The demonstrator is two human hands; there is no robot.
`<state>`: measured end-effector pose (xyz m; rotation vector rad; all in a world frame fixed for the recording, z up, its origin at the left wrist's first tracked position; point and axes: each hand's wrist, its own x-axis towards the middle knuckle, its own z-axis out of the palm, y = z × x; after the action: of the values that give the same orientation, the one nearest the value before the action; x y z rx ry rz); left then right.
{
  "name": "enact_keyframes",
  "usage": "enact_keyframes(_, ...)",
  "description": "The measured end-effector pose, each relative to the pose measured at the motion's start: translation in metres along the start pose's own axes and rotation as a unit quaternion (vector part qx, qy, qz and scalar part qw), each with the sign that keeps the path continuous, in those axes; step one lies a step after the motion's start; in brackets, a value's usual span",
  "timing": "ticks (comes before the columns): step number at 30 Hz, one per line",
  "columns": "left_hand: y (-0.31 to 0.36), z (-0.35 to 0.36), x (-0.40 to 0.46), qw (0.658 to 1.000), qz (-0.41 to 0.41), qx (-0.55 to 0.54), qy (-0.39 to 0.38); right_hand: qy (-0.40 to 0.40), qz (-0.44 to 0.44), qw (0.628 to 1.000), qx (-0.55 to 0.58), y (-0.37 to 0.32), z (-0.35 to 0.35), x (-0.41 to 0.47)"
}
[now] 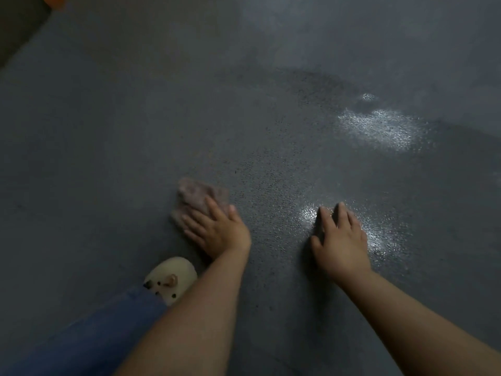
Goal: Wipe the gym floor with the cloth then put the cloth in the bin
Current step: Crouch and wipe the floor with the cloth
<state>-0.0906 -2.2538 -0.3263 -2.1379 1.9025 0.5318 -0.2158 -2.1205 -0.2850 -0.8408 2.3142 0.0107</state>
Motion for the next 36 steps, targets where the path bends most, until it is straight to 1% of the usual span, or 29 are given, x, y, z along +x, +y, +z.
enact_keyframes(1, 0.003, 0.010, -0.020, 0.998, 0.053, 0.028, -0.009, 0.004, 0.004, 1.000, 0.000, 0.002, 0.001, -0.002)
enact_keyframes(2, 0.004, 0.021, -0.039, 0.990, 0.126, 0.054, -0.011, 0.009, 0.010, 1.000, 0.001, 0.004, 0.003, -0.003)
enact_keyframes(3, 0.002, 0.030, -0.055, 0.974, 0.216, 0.074, -0.001, 0.014, 0.017, 1.000, 0.000, 0.006, 0.004, -0.005)
enact_keyframes(4, -0.001, 0.037, -0.067, 0.948, 0.304, 0.096, -0.008, 0.017, 0.022, 1.000, 0.000, 0.008, 0.005, -0.007)
enact_keyframes(5, -0.004, 0.039, -0.070, 0.918, 0.375, 0.126, -0.034, 0.020, 0.027, 0.999, 0.001, 0.011, 0.006, -0.010)
enact_keyframes(6, -0.004, 0.035, -0.066, 0.891, 0.424, 0.153, -0.051, 0.020, 0.030, 0.999, 0.002, 0.013, 0.007, -0.011)
enact_keyframes(9, 0.001, 0.019, -0.032, 0.795, 0.552, 0.251, -0.016, 0.015, 0.024, 1.000, 0.000, 0.019, 0.011, -0.016)
enact_keyframes(10, 0.006, 0.012, -0.020, 0.764, 0.578, 0.286, -0.029, 0.016, 0.021, 1.000, -0.003, 0.020, 0.013, -0.017)
enact_keyframes(11, 0.012, 0.005, -0.008, 0.768, 0.569, 0.290, -0.045, 0.016, 0.019, 1.000, -0.004, 0.020, 0.014, -0.018)
enact_keyframes(13, 0.022, -0.006, 0.009, 0.834, 0.476, 0.273, -0.051, 0.013, 0.016, 1.000, -0.003, 0.021, 0.015, -0.019)
enact_keyframes(15, 0.020, -0.010, 0.021, 0.911, 0.356, 0.205, -0.040, 0.010, 0.009, 1.000, -0.006, 0.023, 0.014, -0.019)
enact_keyframes(16, 0.015, -0.012, 0.025, 0.941, 0.293, 0.165, -0.037, 0.007, 0.005, 1.000, -0.011, 0.025, 0.014, -0.020)
enact_keyframes(17, 0.008, -0.013, 0.026, 0.963, 0.233, 0.129, -0.031, 0.002, -0.001, 1.000, -0.016, 0.027, 0.013, -0.020)
enact_keyframes(19, -0.008, -0.009, 0.021, 0.989, 0.129, 0.066, -0.014, -0.006, -0.010, 1.000, -0.020, 0.031, 0.014, -0.022)
enact_keyframes(21, -0.017, 0.001, -0.002, 0.998, 0.061, 0.021, 0.011, -0.012, -0.014, 1.000, -0.019, 0.035, 0.016, -0.024)
enact_keyframes(22, -0.018, 0.009, -0.017, 0.998, 0.054, 0.015, 0.015, -0.015, -0.014, 1.000, -0.020, 0.036, 0.017, -0.026)
enact_keyframes(23, -0.018, 0.016, -0.032, 0.997, 0.070, 0.019, 0.012, -0.018, -0.015, 1.000, -0.021, 0.036, 0.018, -0.027)
enact_keyframes(25, -0.015, 0.025, -0.053, 0.987, 0.148, 0.063, 0.000, -0.021, -0.014, 0.999, -0.023, 0.036, 0.019, -0.029)
enact_keyframes(28, -0.018, 0.016, -0.039, 0.956, 0.257, 0.138, -0.020, -0.031, -0.011, 0.999, -0.031, 0.036, 0.020, -0.030)
enact_keyframes(30, -0.023, 0.005, -0.014, 0.944, 0.293, 0.154, -0.017, -0.036, -0.011, 0.999, -0.037, 0.037, 0.020, -0.029)
enact_keyframes(31, -0.025, 0.000, -0.001, 0.946, 0.289, 0.147, -0.016, -0.038, -0.011, 0.998, -0.040, 0.037, 0.019, -0.028)
enact_keyframes(32, -0.028, -0.005, 0.012, 0.955, 0.264, 0.132, -0.013, -0.040, -0.011, 0.998, -0.042, 0.038, 0.019, -0.028)
enact_keyframes(33, -0.033, -0.011, 0.024, 0.970, 0.218, 0.111, -0.008, -0.042, -0.013, 0.998, -0.044, 0.039, 0.018, -0.028)
enact_keyframes(35, -0.049, -0.019, 0.044, 0.995, 0.086, 0.047, 0.005, -0.041, -0.015, 0.998, -0.050, 0.039, 0.017, -0.028)
enact_keyframes(36, -0.060, -0.022, 0.051, 1.000, 0.022, 0.014, 0.013, -0.039, -0.015, 0.998, -0.054, 0.040, 0.016, -0.027)
